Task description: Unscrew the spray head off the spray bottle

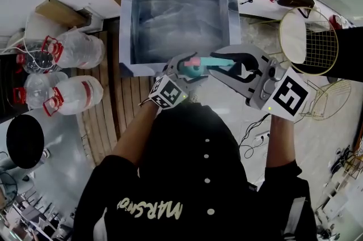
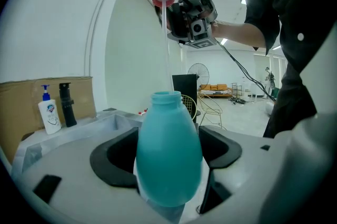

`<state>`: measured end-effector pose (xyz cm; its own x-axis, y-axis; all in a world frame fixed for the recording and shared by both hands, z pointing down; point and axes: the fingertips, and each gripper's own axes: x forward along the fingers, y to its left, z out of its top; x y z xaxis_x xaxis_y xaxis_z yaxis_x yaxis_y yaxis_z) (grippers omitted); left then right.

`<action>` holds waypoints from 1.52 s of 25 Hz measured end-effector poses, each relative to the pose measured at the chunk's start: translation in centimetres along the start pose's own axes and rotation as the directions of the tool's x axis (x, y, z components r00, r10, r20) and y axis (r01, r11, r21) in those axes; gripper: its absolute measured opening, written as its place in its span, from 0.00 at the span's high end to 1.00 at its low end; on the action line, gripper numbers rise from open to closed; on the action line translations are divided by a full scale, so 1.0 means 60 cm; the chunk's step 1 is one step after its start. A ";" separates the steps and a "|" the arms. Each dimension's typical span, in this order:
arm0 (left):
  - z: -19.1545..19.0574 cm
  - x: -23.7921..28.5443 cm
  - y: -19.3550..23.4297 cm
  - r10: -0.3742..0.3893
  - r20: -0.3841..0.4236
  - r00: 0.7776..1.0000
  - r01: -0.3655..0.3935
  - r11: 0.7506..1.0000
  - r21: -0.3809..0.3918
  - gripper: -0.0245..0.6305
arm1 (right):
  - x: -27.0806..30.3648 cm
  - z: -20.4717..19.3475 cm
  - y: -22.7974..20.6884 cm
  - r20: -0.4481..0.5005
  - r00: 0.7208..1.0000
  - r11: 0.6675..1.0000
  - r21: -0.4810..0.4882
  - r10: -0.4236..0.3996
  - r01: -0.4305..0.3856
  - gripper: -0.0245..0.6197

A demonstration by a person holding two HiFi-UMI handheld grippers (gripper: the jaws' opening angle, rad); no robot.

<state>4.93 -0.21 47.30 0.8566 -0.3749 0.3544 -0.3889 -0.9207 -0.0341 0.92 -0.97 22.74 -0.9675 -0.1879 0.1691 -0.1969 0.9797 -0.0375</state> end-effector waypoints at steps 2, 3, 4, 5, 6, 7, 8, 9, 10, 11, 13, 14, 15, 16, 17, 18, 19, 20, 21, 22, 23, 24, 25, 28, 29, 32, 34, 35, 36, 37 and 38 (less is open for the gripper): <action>0.000 0.001 0.000 0.000 -0.001 1.000 0.000 1.000 -0.004 0.40 | 0.001 0.000 0.000 0.001 1.000 1.000 0.006 -0.005 0.005 0.80; 0.000 0.001 0.000 -0.001 -0.001 1.000 0.001 1.000 -0.005 0.40 | 0.001 0.000 0.000 0.002 1.000 1.000 0.008 -0.007 0.007 0.80; 0.000 0.000 0.001 -0.001 -0.002 1.000 0.001 1.000 -0.003 0.40 | 0.002 0.000 0.000 0.005 1.000 1.000 0.011 -0.010 0.010 0.80; 0.000 0.000 0.000 -0.002 -0.004 1.000 0.002 1.000 -0.001 0.40 | 0.002 0.001 -0.001 0.008 1.000 1.000 0.012 -0.012 0.011 0.80; 0.000 0.000 0.000 -0.003 -0.005 1.000 0.003 1.000 0.001 0.40 | 0.002 0.002 -0.001 0.011 1.000 1.000 0.013 -0.013 0.013 0.80; 0.000 0.001 0.000 -0.004 -0.006 1.000 0.004 1.000 0.002 0.40 | 0.003 0.003 -0.002 0.013 1.000 1.000 0.014 -0.015 0.015 0.80; 0.000 0.001 0.000 -0.004 -0.006 1.000 0.004 1.000 0.002 0.40 | 0.003 0.003 -0.002 0.015 1.000 1.000 0.014 -0.016 0.016 0.80; 0.000 0.001 -0.001 -0.003 -0.007 1.000 0.003 1.000 0.003 0.40 | 0.003 0.004 -0.002 0.017 1.000 1.000 0.015 -0.018 0.018 0.80; 0.000 0.001 -0.001 -0.002 -0.006 1.000 0.002 1.000 0.002 0.40 | 0.003 0.004 -0.002 0.017 1.000 1.000 0.015 -0.019 0.019 0.80; 0.000 0.001 -0.001 -0.001 -0.005 1.000 0.001 1.000 0.002 0.40 | 0.003 0.004 -0.002 0.017 1.000 1.000 0.015 -0.020 0.020 0.80; 0.001 0.001 0.000 -0.001 -0.005 1.000 0.001 1.000 0.002 0.40 | 0.003 0.003 -0.002 0.018 1.000 1.000 0.019 -0.022 0.022 0.80; 0.001 0.001 0.000 -0.001 -0.005 1.000 0.001 1.000 0.001 0.40 | 0.003 0.004 -0.002 0.021 1.000 1.000 0.021 -0.023 0.022 0.80; 0.001 0.002 0.000 0.000 -0.005 1.000 0.000 1.000 0.000 0.40 | 0.003 0.004 -0.002 0.024 0.999 0.999 0.022 -0.024 0.023 0.80; 0.001 0.002 0.000 0.001 -0.005 1.000 -0.001 1.000 -0.001 0.40 | 0.003 0.005 -0.002 0.027 0.999 0.999 0.023 -0.024 0.023 0.80; 0.001 0.001 0.000 0.003 -0.004 1.000 -0.003 1.000 -0.002 0.40 | 0.003 0.005 -0.002 0.029 0.999 0.999 0.023 -0.023 0.023 0.80; 0.001 0.000 0.000 0.005 -0.004 1.000 -0.005 1.000 -0.003 0.40 | 0.004 0.006 -0.002 0.030 0.999 0.999 0.023 -0.024 0.023 0.80; 0.000 0.000 0.000 0.007 -0.003 1.000 -0.007 1.000 -0.004 0.40 | 0.004 0.005 -0.002 0.029 0.999 0.999 0.024 -0.025 0.024 0.80; 0.000 0.000 0.001 0.008 -0.004 1.000 -0.008 1.000 -0.004 0.40 | 0.004 0.005 -0.003 0.029 0.999 0.999 0.025 -0.026 0.026 0.80; 0.000 0.000 0.001 0.010 -0.005 1.000 -0.010 1.000 -0.004 0.40 | 0.005 0.006 -0.003 0.029 0.999 0.999 0.025 -0.028 0.027 0.80; 0.000 0.000 0.001 0.011 -0.005 1.000 -0.011 1.000 -0.003 0.40 | 0.005 0.006 -0.003 0.030 0.999 0.999 0.026 -0.030 0.029 0.80; 0.000 0.000 0.001 0.012 -0.005 1.000 -0.012 1.000 -0.003 0.40 | 0.005 0.007 -0.003 0.031 0.999 0.999 0.026 -0.030 0.029 0.80; 0.000 0.001 0.001 0.013 -0.006 1.000 -0.013 1.000 -0.002 0.40 | 0.005 0.007 -0.003 0.032 0.999 0.999 0.026 -0.029 0.029 0.80; 0.001 0.001 0.001 0.014 -0.006 1.000 -0.014 1.000 -0.001 0.40 | 0.005 0.008 -0.002 0.032 0.999 0.999 0.024 -0.028 0.027 0.80; 0.003 0.002 0.001 0.014 -0.007 1.000 -0.014 1.000 0.000 0.40 | 0.006 0.014 0.000 0.036 0.999 1.000 0.021 -0.022 0.021 0.80; 0.004 0.002 0.001 0.013 -0.007 1.000 -0.013 1.000 0.001 0.40 | 0.006 0.015 0.001 0.038 0.999 1.000 0.022 -0.022 0.022 0.80; 0.003 0.003 0.001 0.013 -0.010 1.000 -0.013 1.000 0.001 0.40 | 0.005 0.018 0.000 0.046 0.999 0.999 0.027 -0.027 0.026 0.80; 0.003 0.003 0.000 0.013 -0.011 1.000 -0.013 1.000 0.002 0.40 | 0.005 0.019 -0.001 0.051 0.998 0.999 0.025 -0.031 0.030 0.81; 0.002 0.003 0.000 0.014 -0.012 1.000 -0.014 1.000 0.003 0.40 | 0.005 0.020 -0.002 0.054 0.998 0.999 0.024 -0.033 0.032 0.81; 0.002 0.003 0.000 0.014 -0.012 1.000 -0.014 1.000 0.003 0.40 | 0.005 0.022 -0.002 0.058 0.998 0.999 0.024 -0.036 0.034 0.81; 0.002 0.003 0.000 0.014 -0.013 1.000 -0.014 1.000 0.004 0.40 | 0.005 0.024 -0.002 0.062 0.997 0.999 0.024 -0.037 0.036 0.81; 0.002 0.003 -0.001 0.014 -0.013 1.000 -0.014 1.000 0.004 0.40 | 0.004 0.026 -0.002 0.066 0.997 0.999 0.024 -0.039 0.037 0.81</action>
<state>5.12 -0.26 47.27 0.8468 -0.3864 0.3657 -0.3995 -0.9157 -0.0424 0.45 -1.24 21.27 -0.9675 -0.2299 0.1054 -0.2365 0.9701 -0.0545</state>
